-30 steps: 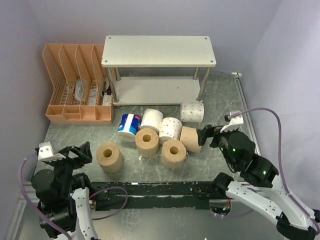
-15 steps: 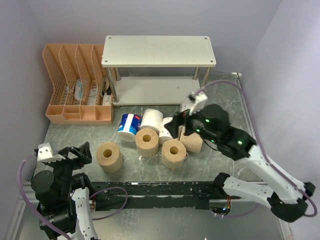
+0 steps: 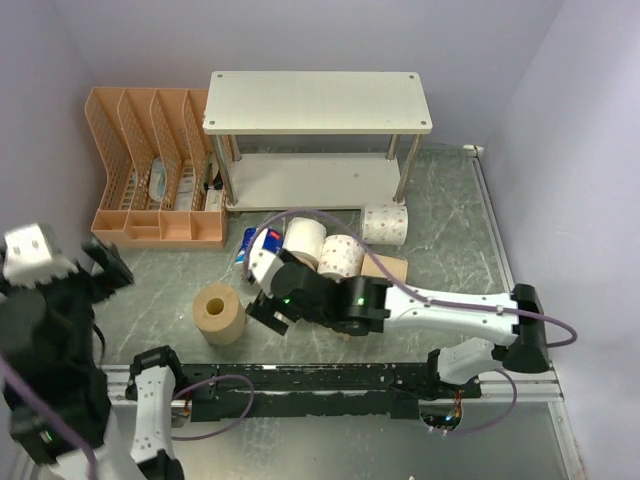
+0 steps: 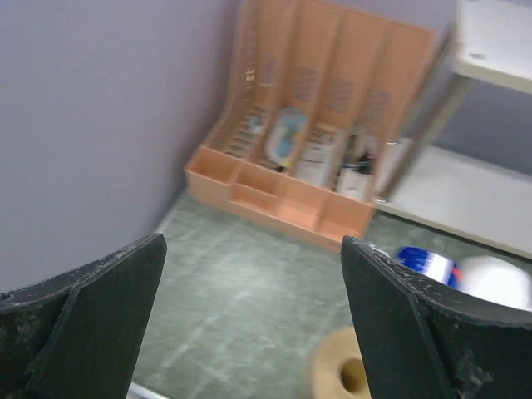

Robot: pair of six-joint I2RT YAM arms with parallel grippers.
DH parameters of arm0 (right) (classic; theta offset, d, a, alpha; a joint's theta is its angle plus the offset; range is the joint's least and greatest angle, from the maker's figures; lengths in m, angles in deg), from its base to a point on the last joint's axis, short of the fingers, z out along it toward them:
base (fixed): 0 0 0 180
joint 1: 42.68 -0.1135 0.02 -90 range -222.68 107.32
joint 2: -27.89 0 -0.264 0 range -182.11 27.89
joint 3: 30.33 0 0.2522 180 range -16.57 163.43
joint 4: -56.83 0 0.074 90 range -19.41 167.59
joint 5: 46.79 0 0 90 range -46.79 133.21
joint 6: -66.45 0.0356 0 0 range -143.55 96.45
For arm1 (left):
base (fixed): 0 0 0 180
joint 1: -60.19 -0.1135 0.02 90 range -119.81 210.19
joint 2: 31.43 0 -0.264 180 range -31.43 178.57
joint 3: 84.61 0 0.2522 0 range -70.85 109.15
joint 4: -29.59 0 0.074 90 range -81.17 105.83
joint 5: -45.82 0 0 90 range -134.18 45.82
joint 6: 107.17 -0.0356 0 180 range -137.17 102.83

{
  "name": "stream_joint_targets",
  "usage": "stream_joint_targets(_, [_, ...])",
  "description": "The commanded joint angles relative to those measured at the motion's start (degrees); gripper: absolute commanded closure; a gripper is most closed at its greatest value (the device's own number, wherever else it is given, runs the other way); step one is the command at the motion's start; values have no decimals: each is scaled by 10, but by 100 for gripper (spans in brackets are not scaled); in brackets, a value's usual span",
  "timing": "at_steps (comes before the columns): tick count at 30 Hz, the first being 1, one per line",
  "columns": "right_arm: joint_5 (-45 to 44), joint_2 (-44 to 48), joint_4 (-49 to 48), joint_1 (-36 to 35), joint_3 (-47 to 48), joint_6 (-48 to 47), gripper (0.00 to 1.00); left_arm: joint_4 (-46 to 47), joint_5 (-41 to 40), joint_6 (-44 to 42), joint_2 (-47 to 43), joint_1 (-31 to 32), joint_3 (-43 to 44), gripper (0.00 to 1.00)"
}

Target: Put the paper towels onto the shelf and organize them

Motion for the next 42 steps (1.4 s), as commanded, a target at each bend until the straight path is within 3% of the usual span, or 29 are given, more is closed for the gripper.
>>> stream_joint_targets(1, [-92,-33,-1,-36,-3,-72,15,-97,-141,-127,162,18,66,2])
stream_joint_targets(6, [-131,-49,-34,-37,-34,-87,20,-106,-85,-177,179,30,60,2])
stream_joint_targets(10, [-118,-46,-55,-27,-64,-85,23,-146,-99,-189,233,30,97,2])
stream_joint_targets(15, [-123,-80,-59,-10,-71,-81,38,-140,-81,-187,232,30,105,2])
stream_joint_targets(29, [-101,-145,-96,29,-58,-80,39,-119,-85,-199,195,30,41,2])
stream_joint_targets(37, [-82,-188,-78,38,-33,-83,51,-111,-89,-200,189,30,18,2])
stream_joint_targets(42, [-78,-201,-72,40,-27,-71,52,-102,-88,-213,184,29,3,2])
